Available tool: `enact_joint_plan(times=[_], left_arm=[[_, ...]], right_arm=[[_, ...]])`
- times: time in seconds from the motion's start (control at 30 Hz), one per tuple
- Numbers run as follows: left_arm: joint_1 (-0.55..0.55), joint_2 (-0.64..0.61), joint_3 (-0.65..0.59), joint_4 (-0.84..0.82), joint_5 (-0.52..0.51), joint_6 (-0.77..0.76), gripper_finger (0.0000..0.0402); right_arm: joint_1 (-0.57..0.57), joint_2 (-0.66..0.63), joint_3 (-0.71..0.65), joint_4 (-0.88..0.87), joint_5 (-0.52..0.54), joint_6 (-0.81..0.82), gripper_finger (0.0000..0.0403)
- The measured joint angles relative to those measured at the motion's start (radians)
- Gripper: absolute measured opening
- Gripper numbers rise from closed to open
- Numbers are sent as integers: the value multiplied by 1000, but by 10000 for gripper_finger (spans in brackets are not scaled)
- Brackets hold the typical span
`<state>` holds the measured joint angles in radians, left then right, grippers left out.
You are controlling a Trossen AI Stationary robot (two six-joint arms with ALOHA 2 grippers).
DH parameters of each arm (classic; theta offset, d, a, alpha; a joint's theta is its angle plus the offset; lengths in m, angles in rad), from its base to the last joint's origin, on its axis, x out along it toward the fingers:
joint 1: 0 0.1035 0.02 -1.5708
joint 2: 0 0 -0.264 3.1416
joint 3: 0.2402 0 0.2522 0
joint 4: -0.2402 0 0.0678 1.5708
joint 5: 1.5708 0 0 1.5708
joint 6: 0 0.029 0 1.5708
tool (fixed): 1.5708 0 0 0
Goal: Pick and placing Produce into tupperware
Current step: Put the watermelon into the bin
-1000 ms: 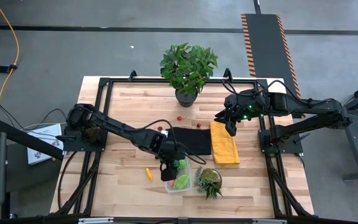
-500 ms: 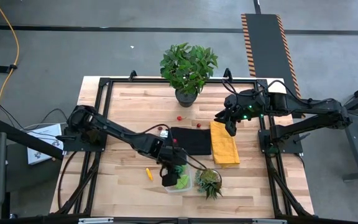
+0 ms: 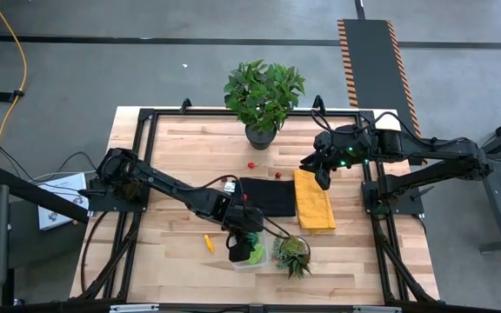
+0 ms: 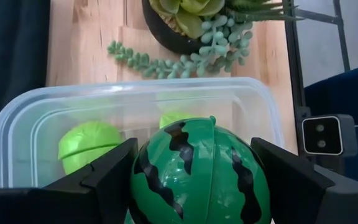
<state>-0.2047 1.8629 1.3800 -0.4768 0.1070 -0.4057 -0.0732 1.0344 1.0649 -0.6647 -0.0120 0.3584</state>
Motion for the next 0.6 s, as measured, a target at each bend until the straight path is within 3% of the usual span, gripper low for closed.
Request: enact_joint_plan(times=[0.5,0.6], left_arm=[[2,0,0,-24,-3,-1,274],[2,0,0,-58,-4,-1,292]], right_arm=[[0,0,0,0,0,-2,83],[0,0,0,0,0,-4,83]])
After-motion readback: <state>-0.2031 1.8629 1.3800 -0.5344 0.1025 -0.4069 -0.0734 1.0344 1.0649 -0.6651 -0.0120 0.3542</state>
